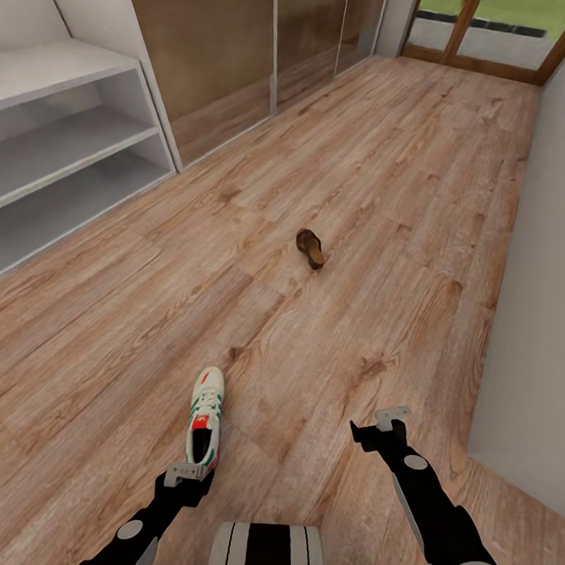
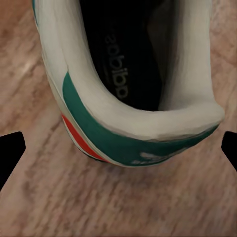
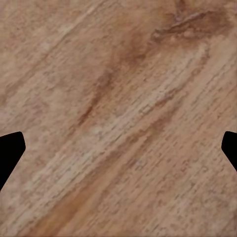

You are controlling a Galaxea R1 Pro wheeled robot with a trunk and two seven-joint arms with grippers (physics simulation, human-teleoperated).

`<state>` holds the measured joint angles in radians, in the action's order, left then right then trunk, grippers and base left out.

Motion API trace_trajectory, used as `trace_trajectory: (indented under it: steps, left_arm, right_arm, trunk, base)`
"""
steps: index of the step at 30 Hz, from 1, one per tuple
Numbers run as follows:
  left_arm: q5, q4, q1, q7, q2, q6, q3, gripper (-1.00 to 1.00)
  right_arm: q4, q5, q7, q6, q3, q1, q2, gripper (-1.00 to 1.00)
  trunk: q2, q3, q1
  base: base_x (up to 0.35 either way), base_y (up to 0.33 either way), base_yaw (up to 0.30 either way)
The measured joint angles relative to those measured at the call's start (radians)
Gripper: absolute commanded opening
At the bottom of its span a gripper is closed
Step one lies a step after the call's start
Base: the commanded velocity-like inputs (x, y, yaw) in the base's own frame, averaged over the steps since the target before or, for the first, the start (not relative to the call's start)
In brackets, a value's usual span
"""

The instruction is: Pick up the two gym shoes and the two sandals from the corridor floor and place them onto the hallstand (shoe rack) in the corridor, making sure they are on the rack and not on the floor. Arrange them so the two gym shoes are next to each other and the two sandals are next to each other.

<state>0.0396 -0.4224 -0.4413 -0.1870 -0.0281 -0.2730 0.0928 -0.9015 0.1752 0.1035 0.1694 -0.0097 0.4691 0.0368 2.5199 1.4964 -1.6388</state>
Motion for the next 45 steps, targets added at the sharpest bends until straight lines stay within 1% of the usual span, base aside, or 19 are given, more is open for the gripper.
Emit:
trace_trajectory:
  steps: [10, 22, 45]
  left_arm:
    - [0.000, 0.000, 0.000, 0.000, 0.000, 0.000, 0.000, 1.00]
    - [0.001, 0.000, 0.000, 0.000, 0.000, 0.000, 0.000, 1.00]
    - [0.001, 0.000, -0.001, 0.001, 0.000, 0.001, 0.000, 1.00]
  right_arm:
    - [0.000, 0.000, 0.000, 0.000, 0.000, -0.001, 0.000, 1.00]
    - [0.000, 0.000, 0.000, 0.000, 0.000, 0.000, 0.000, 1.00]
    - [-0.001, 0.000, 0.000, 0.000, 0.000, -0.001, 0.000, 1.00]
  trunk:
    - [0.000, 0.000, 0.000]
    - [0.000, 0.000, 0.000]
    - [0.000, 0.000, 0.000]
  base:
    - [0.007, 0.003, 0.000]
    - [0.086, 0.000, 0.000]
    - [0.004, 0.000, 0.000]
